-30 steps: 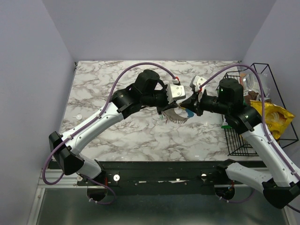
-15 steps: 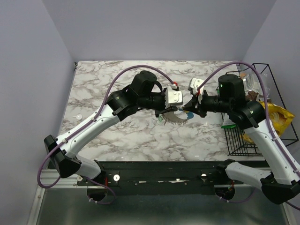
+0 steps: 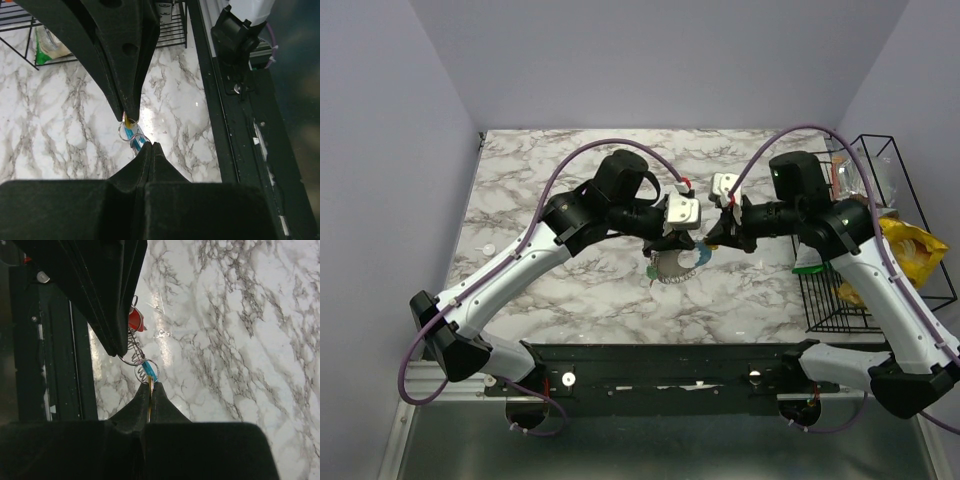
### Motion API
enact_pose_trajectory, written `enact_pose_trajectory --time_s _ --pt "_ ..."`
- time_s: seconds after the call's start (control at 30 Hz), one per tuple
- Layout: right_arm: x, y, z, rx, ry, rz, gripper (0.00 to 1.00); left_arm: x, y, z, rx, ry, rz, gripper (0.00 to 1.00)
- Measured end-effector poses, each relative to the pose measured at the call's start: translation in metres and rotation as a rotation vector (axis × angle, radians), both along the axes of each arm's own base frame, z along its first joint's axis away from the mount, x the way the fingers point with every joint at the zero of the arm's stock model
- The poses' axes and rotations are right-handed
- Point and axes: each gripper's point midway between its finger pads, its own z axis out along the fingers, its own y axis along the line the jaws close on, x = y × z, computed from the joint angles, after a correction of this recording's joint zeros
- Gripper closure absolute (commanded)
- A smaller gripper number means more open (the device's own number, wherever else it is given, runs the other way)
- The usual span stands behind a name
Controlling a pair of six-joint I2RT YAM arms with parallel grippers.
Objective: Remove the keys from the keyring
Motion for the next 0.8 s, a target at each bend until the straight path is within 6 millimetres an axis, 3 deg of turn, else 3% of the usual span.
enact_pose_trajectory --time_s 0.47,0.73,0.8 --pt "-0.023 0.026 -0.024 -0.025 0.085 0.152 0.99 -0.026 0.009 -0.021 0.066 0.215 -0.045 1.0" --pt "-0.021 0.022 -0.019 -0.017 0.046 0.08 0.99 -0.03 0.009 -0.018 0.05 0.205 -0.08 0.99" --pt "-0.02 0.021 -0.017 -0.017 0.036 0.063 0.99 -0.029 0.009 -0.017 0.046 0.199 -0.081 0.8"
